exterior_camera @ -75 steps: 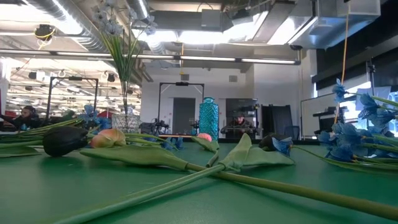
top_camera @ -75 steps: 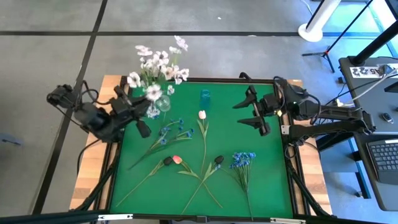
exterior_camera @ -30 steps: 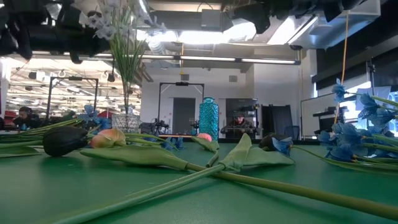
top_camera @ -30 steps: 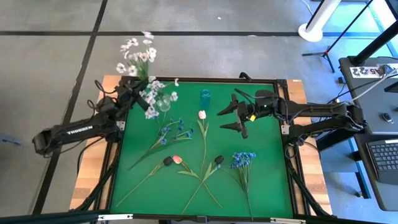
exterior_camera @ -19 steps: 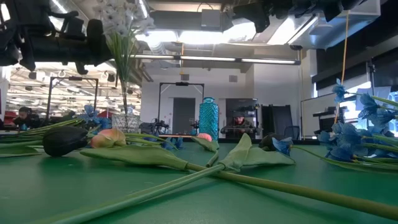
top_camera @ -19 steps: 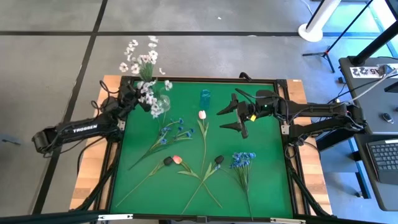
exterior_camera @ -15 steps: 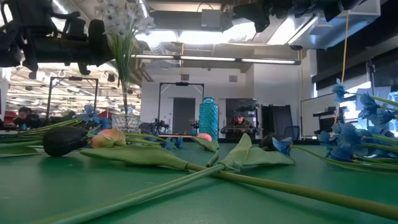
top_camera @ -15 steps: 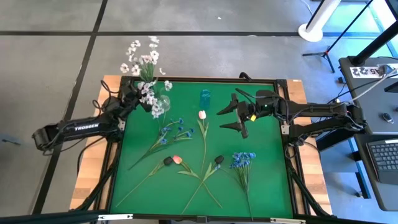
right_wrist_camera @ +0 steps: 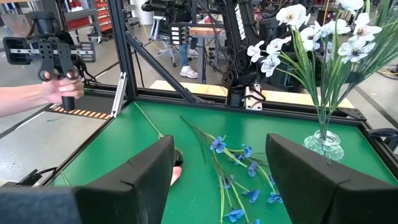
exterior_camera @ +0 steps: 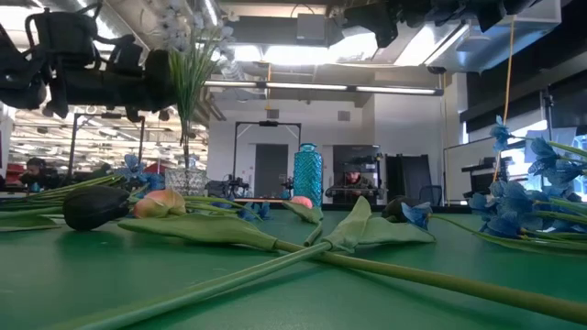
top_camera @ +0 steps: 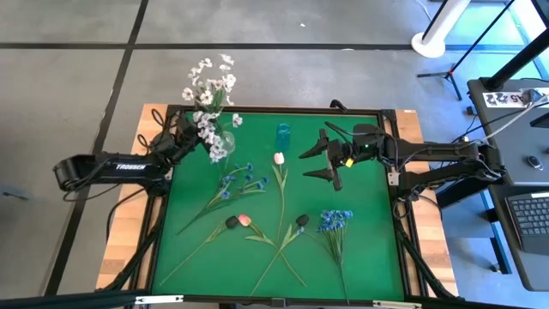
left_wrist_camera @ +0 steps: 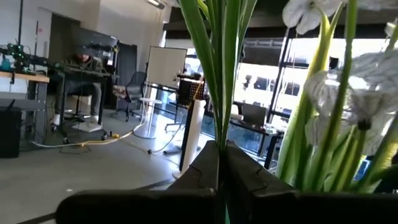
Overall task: Sort flowers into vase by color
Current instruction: Put the white flowers into the transparent vase
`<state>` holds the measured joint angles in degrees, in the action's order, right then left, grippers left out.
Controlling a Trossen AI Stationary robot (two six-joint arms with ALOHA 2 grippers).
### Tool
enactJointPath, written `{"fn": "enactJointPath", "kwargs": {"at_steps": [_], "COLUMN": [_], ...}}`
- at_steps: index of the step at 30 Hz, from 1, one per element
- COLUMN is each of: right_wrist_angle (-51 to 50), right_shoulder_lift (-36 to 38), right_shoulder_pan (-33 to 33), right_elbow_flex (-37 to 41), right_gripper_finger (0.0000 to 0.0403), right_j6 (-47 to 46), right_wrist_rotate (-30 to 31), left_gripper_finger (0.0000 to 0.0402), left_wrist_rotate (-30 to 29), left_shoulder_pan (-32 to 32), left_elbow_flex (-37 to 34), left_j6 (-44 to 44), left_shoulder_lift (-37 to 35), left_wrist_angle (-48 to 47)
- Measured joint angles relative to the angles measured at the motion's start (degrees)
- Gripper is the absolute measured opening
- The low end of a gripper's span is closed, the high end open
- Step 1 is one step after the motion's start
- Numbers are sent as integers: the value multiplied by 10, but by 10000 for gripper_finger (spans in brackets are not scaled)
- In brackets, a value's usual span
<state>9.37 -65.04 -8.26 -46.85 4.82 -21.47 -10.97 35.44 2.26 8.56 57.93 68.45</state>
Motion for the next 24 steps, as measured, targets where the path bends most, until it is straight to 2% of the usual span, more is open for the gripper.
{"fn": "enactJointPath", "kwargs": {"at_steps": [4,14,19,24], "right_wrist_angle": [0,-8,-5,-6], "right_shoulder_lift": [0,-14,-20,-22], "right_shoulder_pan": [0,0,0,0], "right_elbow_flex": [0,1,0,0], "right_gripper_finger": [253,253,253,253], "right_j6": [0,0,0,0], "right_wrist_rotate": [0,0,0,0], "left_gripper_finger": [0,0,0,0], "left_wrist_rotate": [-2,-4,-14,-15], "left_shoulder_pan": [4,6,6,-4], "left_elbow_flex": [3,16,17,17], "left_j6": [-4,-13,-13,-13], "left_shoulder_lift": [34,135,155,169], "left_wrist_angle": [50,86,81,26]}}
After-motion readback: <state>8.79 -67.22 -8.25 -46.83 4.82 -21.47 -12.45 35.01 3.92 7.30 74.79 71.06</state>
